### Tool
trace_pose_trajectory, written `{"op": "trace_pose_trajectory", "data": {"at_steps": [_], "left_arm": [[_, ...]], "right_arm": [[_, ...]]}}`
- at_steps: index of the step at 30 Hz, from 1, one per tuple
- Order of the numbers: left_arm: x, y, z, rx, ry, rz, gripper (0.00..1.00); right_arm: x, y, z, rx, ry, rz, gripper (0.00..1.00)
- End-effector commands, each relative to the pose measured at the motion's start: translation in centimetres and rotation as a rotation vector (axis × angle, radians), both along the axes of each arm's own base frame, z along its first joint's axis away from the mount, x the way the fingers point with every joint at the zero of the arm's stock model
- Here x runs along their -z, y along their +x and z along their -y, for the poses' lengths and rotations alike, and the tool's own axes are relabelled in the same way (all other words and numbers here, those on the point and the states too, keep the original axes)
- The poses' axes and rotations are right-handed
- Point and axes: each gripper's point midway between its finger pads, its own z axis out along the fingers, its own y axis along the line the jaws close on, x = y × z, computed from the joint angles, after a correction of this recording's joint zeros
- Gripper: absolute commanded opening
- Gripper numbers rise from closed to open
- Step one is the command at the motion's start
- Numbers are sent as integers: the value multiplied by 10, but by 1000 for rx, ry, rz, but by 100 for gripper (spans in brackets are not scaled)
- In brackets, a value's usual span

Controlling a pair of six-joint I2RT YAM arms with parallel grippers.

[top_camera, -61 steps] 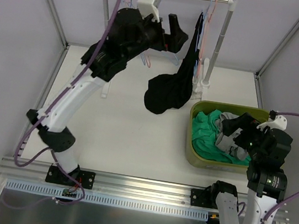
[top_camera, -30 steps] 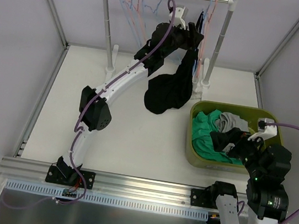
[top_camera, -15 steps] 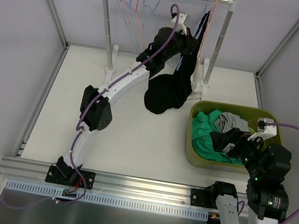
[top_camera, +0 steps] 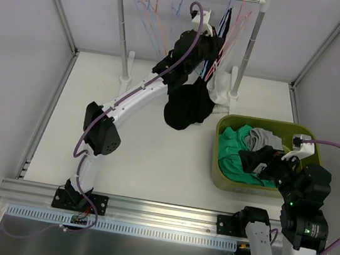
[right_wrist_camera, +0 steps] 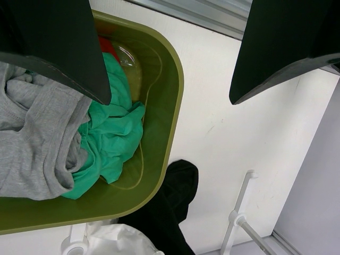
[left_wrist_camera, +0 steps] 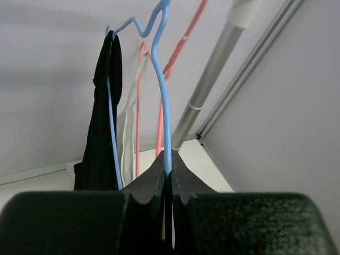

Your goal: Remove the tank top from the hanger

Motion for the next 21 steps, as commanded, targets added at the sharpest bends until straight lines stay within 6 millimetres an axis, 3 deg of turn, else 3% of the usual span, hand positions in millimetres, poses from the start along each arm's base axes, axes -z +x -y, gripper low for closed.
{"op": "trace_pose_trajectory", "data": {"at_steps": [1,4,9,10,11,12,15,21], "left_arm": [[-104,-43,-28,-50,-122,181,0],[-114,-56,-32,-60,-132,195,0],[-101,-75,-37,-68,-108,162,0],[-113,-85,-46,-72,-128,177,0],[-95,-87,-45,-69,-107,147,0],[-93,-93,-44,-55,-108,142,0],[-89,-117,-57,-43,-113,129,0],[-80,-185,-85,39,-98,128,0]], "right_arm": [[-16,-5,-5,-40,-5,56,99],[-17,-6,-6,-45,-3,61,99],[-24,-9,-4,-48,-37,86,99],[-25,-10,-4,-46,-41,87,99],[-25,-10,-3,-47,-43,87,100],[-27,-10,-3,-47,-46,93,100],[-28,-10,-2,-44,-53,96,99],[-31,-11,-12,-105,-44,102,99]]}}
